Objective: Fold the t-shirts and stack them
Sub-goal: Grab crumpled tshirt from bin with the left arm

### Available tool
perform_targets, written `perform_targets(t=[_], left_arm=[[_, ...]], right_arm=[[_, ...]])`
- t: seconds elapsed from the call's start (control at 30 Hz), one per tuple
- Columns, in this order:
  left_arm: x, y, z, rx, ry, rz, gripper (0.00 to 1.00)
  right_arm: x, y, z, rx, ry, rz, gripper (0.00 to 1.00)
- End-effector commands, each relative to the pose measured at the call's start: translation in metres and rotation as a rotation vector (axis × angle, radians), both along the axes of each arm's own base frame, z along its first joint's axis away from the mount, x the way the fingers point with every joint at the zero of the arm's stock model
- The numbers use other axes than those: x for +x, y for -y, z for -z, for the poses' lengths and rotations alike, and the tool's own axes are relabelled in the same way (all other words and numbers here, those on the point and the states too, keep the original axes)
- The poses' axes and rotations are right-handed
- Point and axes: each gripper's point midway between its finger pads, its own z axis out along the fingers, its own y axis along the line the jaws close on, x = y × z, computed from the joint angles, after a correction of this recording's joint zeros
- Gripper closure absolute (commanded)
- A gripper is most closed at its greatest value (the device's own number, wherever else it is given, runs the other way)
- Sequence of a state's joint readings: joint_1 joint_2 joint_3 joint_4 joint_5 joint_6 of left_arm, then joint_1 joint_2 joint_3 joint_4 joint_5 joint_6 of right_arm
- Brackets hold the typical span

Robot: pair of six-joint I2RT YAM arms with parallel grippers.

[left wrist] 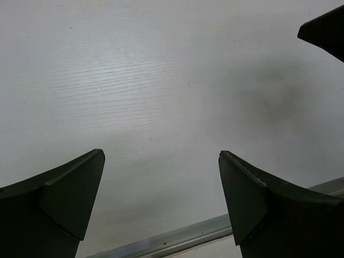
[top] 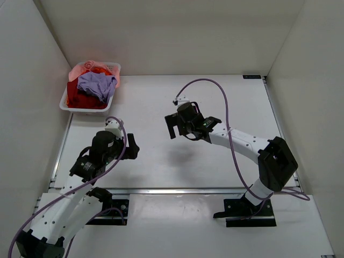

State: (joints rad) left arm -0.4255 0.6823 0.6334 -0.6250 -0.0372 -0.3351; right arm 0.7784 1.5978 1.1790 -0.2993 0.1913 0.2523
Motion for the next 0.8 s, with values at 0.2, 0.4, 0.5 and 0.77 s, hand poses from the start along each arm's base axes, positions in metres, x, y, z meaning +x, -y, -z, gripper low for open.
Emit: perform_targets(t=[0.2,0.4,0.5,0.77], left_arm=[[0.019,-0.04,-0.035,0.133,0.12,-0.165,0.01],[0.048,-0.066,-0.073,0.265,0.19,-0.268,0.02],[0.069,-0.07,-0.095,0.235,0.202,-0.315,0.02],[0.129,-0.076,-0.148,0.058,0.29,-0.392,0.55]], right_arm=[[0.006,-0.001,-0.025,0.065,0.055,0.062,0.01],[0.0,0.024,-0.026,0.176,0.078,0.114,0.01],[-0.002,0.044,-0.033,0.27,0.081,0.171,0.01],[0.008,0.092,-0.057,0.229,0.16,0.251,0.3]])
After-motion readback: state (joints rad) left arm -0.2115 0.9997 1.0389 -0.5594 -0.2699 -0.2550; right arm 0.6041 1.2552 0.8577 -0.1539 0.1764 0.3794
